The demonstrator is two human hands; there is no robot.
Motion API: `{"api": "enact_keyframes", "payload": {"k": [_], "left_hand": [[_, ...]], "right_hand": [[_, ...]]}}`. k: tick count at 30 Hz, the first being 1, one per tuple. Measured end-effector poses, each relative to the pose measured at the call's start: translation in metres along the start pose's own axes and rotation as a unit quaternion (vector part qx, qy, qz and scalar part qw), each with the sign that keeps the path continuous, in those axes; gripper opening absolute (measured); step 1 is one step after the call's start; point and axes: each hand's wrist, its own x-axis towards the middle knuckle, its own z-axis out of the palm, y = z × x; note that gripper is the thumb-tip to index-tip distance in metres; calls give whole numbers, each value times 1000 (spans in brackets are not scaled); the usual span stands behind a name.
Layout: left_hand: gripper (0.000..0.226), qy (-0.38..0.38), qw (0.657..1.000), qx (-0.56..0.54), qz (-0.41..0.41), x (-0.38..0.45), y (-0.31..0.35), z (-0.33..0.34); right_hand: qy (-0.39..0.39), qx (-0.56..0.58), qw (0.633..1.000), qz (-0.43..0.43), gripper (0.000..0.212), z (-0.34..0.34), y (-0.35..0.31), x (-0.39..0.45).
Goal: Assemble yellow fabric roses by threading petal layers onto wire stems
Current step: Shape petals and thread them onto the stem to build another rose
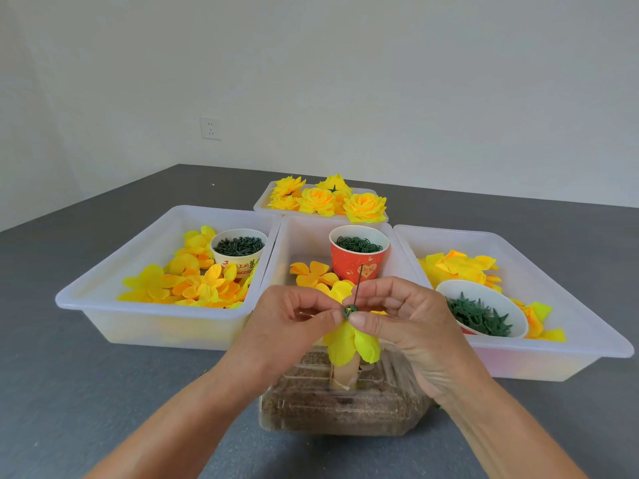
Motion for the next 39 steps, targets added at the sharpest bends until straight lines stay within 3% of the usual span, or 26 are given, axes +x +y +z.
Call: {"api": "enact_keyframes", "payload": {"k": [8, 17, 22, 25, 29, 35, 39], "left_hand": [[13, 52, 984, -107, -130, 4, 9, 8], [23, 34, 953, -164, -251, 11, 18, 9], [3, 31, 951, -161, -261, 11, 22, 11], [16, 35, 960, -133, -244, 11, 24, 12], [7, 36, 969, -87, -227, 9, 23, 14], [10, 30, 975, -38, -216, 10, 24, 15], [10, 23, 974, -27, -223, 9, 22, 14]], "right_hand": [[14, -19, 1000, -12, 27, 1, 1, 1], [33, -19, 999, -7, 26, 4, 0, -1], [45, -47, 998, -3, 19, 7, -1, -4], [40, -49, 998, -5, 16, 8, -1, -6], [39, -45, 998, 15, 11, 8, -2, -5], [57, -84, 994, 29, 32, 7, 1, -4], [48, -84, 994, 41, 32, 8, 6, -5]]}}
